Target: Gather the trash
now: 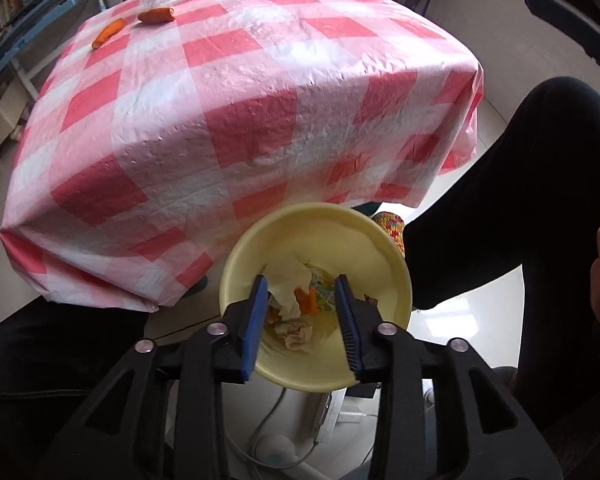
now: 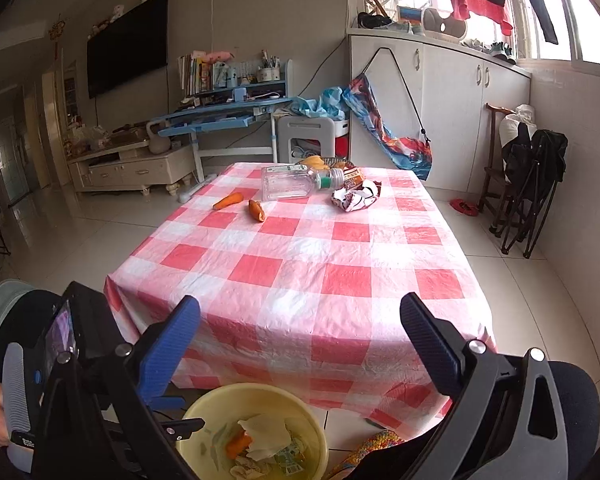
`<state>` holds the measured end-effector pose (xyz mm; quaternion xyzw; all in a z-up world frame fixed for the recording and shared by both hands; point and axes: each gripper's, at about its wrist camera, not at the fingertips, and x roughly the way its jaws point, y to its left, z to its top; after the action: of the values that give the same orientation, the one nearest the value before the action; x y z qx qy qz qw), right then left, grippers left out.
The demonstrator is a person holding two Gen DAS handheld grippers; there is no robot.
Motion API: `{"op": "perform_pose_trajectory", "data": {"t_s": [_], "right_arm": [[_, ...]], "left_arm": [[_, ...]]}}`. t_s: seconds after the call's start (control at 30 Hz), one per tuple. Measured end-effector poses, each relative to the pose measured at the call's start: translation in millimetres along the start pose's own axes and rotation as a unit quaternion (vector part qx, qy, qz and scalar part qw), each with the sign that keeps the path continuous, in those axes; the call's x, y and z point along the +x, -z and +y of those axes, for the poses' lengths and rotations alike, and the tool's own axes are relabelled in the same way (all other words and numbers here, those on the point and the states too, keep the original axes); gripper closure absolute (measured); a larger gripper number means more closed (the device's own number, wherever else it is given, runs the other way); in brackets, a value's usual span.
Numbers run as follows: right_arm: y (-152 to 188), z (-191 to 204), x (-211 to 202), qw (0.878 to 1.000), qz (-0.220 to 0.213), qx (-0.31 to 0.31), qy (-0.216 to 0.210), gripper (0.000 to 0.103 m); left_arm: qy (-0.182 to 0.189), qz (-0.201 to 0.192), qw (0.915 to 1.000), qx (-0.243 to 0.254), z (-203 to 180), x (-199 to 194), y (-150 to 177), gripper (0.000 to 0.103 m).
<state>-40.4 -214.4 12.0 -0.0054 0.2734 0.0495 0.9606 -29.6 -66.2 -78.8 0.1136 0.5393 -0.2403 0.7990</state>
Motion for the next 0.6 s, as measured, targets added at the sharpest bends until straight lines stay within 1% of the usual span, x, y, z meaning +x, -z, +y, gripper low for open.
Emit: {"op": "perform_pose_trajectory", "data": {"t_s": [0.07, 0.13, 0.17, 0.2, 0.27, 0.3, 0.37, 0.43, 0.5, 0.6], "right_arm": [[5, 7, -5, 1.000, -0.005, -0.017, 0.008, 0.007], [6, 14, -6, 0.999, -0.012, -0.034, 0.019, 0.007], [7, 17, -6, 0.999, -0.014, -0.041, 0.023, 0.007], [8, 20, -7, 0.998, -0.016, -0.047, 0.024, 0.007], [9, 23, -7, 0.998, -0.019, -0.055, 0.024, 0.007], [9, 23, -7, 0.998, -0.018, -0.057, 0.024, 0.007], [9, 24, -5, 0.998, -0.015, -0.060, 0.024, 0.007], [9, 25, -4, 0.998, -0.011, -0.059, 0.021, 0.007], [9, 24, -3, 0.998, -0.008, -0.057, 0.020, 0.007], [9, 25, -2, 0.998, -0.007, -0.058, 0.019, 0.007]], "left_arm": [[-0.004, -0.040, 0.9989, -0.022, 9, -14, -5, 0.049], [-0.010, -0.096, 0.9937, -0.057, 22, -32, -8, 0.039], [-0.020, -0.126, 0.9888, -0.077, 29, -42, -9, 0.029], [-0.037, -0.156, 0.9823, -0.098, 36, -51, -9, 0.022], [-0.065, -0.199, 0.9683, -0.136, 48, -65, -7, 0.017], [-0.071, -0.212, 0.9623, -0.155, 55, -70, -6, 0.015], [-0.074, -0.224, 0.9536, -0.187, 67, -75, -5, 0.015], [-0.079, -0.227, 0.9488, -0.205, 75, -78, -8, 0.015], [-0.082, -0.231, 0.9467, -0.209, 77, -79, -6, 0.015], [-0.090, -0.228, 0.9488, -0.200, 74, -77, -7, 0.015]]}}
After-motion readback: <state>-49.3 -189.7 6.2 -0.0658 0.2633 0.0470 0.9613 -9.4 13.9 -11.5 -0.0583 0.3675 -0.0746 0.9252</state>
